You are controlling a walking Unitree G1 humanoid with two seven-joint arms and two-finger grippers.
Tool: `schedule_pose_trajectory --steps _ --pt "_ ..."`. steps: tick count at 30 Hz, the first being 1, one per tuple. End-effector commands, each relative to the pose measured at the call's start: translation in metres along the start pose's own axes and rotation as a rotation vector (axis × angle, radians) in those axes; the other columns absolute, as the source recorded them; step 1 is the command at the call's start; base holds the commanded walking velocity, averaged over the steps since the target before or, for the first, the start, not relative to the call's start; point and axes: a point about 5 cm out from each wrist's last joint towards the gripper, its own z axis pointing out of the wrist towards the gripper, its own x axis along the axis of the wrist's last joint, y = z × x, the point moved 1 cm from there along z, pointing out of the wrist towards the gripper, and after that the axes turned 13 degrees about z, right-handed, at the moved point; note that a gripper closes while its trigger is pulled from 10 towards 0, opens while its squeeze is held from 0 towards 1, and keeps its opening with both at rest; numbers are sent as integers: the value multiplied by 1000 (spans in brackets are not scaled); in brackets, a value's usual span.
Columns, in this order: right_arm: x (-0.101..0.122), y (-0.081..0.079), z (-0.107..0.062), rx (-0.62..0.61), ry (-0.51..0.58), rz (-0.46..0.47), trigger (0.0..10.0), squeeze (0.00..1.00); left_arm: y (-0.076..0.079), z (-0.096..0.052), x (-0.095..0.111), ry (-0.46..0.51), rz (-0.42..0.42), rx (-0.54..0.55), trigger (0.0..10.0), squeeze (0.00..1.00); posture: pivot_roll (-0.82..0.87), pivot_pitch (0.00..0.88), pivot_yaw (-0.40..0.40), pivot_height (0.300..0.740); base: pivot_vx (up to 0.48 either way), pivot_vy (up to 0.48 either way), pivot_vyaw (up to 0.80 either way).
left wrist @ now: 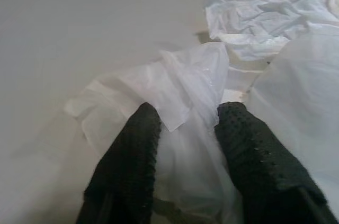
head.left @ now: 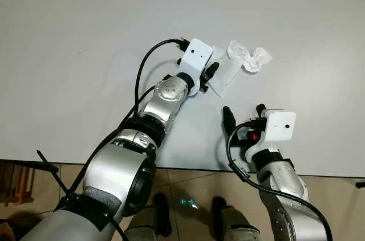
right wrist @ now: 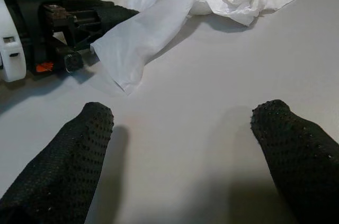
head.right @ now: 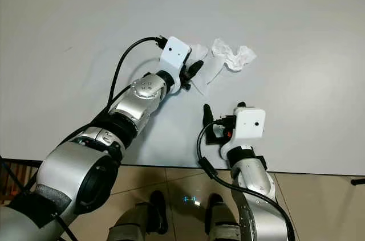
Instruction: Picking trash to rubbish bin
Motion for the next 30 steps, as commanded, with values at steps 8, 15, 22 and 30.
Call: schedule_pose_trajectory --steps 8,15,22,30 --pt "-32 2 -2 -10 -163 40 10000 0 15 -6 -26 -101 13 -70 0 0 -192 347 67 740 0 0 0" --pt "-33 2 2 -8 -162 38 10000 0 15 -7 -27 -93 25 -65 0 0 -186 328 68 740 0 0 0" --pt "-31 5 13 -4 -149 29 10000 0 11 -10 -26 -40 31 -16 0 0 -175 288 70 740 0 0 0" --pt "-28 5 25 13 -134 20 10000 0 4 -17 -33 -6 -5 59 0 0 -156 243 68 740 0 0 0"
